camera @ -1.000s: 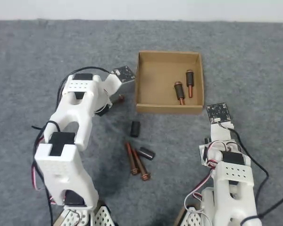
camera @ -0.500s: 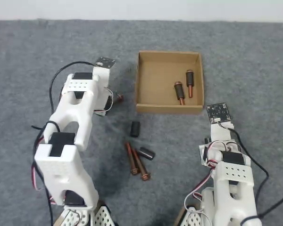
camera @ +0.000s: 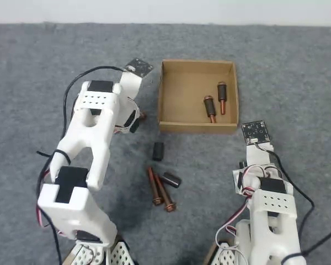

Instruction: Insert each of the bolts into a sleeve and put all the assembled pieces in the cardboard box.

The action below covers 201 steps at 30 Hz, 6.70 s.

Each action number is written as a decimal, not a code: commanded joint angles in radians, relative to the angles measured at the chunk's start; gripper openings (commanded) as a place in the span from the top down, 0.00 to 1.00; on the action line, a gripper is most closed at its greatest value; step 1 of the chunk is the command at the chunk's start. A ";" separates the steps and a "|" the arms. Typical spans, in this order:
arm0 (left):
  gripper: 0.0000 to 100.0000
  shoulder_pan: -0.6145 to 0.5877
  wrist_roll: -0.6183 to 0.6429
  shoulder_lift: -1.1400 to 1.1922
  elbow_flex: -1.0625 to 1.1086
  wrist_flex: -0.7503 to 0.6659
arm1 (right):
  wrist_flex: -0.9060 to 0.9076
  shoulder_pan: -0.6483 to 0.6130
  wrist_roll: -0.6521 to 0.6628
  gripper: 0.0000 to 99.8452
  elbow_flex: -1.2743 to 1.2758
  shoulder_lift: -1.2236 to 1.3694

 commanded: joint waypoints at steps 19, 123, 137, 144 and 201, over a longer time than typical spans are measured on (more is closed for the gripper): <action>0.86 0.021 -0.195 0.100 -0.008 -0.293 | -0.019 0.001 0.021 0.99 -0.005 -0.035; 0.99 -0.092 0.675 -0.207 0.464 -0.479 | -0.183 0.001 0.017 0.99 -0.014 -0.044; 0.99 -0.083 0.608 -0.347 0.618 -0.623 | -0.581 -0.127 0.014 0.99 -0.005 -0.035; 0.99 -0.083 0.608 -0.347 0.619 -0.623 | -0.727 -0.196 0.014 0.99 -0.009 -0.007; 0.99 -0.046 0.606 -0.347 0.619 -0.643 | -1.819 -0.426 -0.296 0.99 -0.775 1.334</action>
